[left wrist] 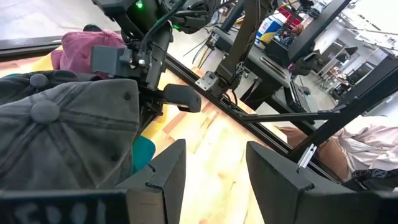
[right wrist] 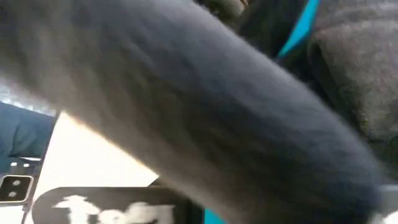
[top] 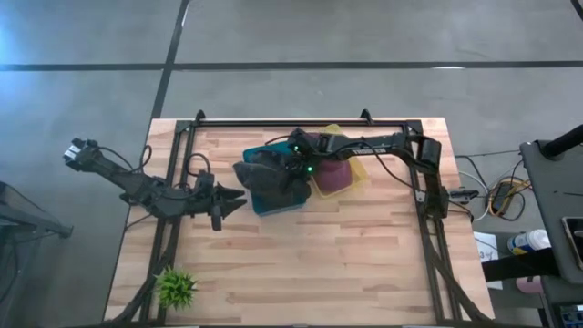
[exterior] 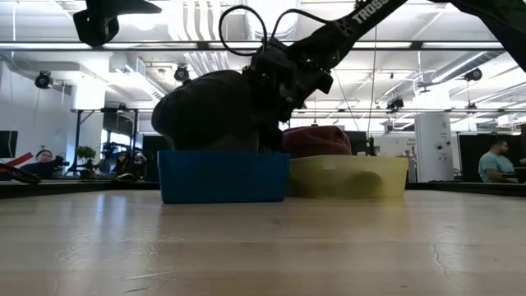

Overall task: Pick & Place hat
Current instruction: Put the black cap into the blue bin

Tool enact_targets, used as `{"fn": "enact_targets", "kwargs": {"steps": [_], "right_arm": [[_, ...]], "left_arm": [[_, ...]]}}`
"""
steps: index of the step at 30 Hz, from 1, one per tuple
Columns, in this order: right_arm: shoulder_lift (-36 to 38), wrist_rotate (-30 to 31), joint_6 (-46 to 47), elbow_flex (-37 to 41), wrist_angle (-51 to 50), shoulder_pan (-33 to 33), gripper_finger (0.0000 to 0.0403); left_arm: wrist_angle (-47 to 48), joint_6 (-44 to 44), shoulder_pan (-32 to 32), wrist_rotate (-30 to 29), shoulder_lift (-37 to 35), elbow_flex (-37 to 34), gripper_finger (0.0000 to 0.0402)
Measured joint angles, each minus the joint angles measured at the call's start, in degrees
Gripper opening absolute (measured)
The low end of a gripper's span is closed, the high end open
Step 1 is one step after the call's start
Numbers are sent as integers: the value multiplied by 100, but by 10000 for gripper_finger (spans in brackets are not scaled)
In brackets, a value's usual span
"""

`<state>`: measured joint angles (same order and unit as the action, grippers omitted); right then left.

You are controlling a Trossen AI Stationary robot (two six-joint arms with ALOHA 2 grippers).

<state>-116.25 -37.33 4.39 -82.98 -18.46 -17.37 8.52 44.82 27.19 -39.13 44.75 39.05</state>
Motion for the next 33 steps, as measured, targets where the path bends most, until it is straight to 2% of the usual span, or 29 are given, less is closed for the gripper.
{"fn": "enact_targets", "kwargs": {"steps": [6, 10, 20, 26, 33], "right_arm": [[20, 228, 396, 11, -378, -11, 91], [249, 536, 462, 13, -665, -5, 109], [992, 2335, 327, 13, -1336, 184, 101], [720, 2645, 361, 13, -1286, 408, 95], [448, 3839, 646, 17, -1247, 718, 92]], "left_arm": [[12, -2, -18, 0, 0, 0, 161], [11, 5, -18, 2, 0, 0, 161], [-48, -22, -49, -276, 2, 2, 161], [-102, -22, -60, -290, 5, 2, 161], [-123, 12, -60, -295, 5, 2, 161]]}}
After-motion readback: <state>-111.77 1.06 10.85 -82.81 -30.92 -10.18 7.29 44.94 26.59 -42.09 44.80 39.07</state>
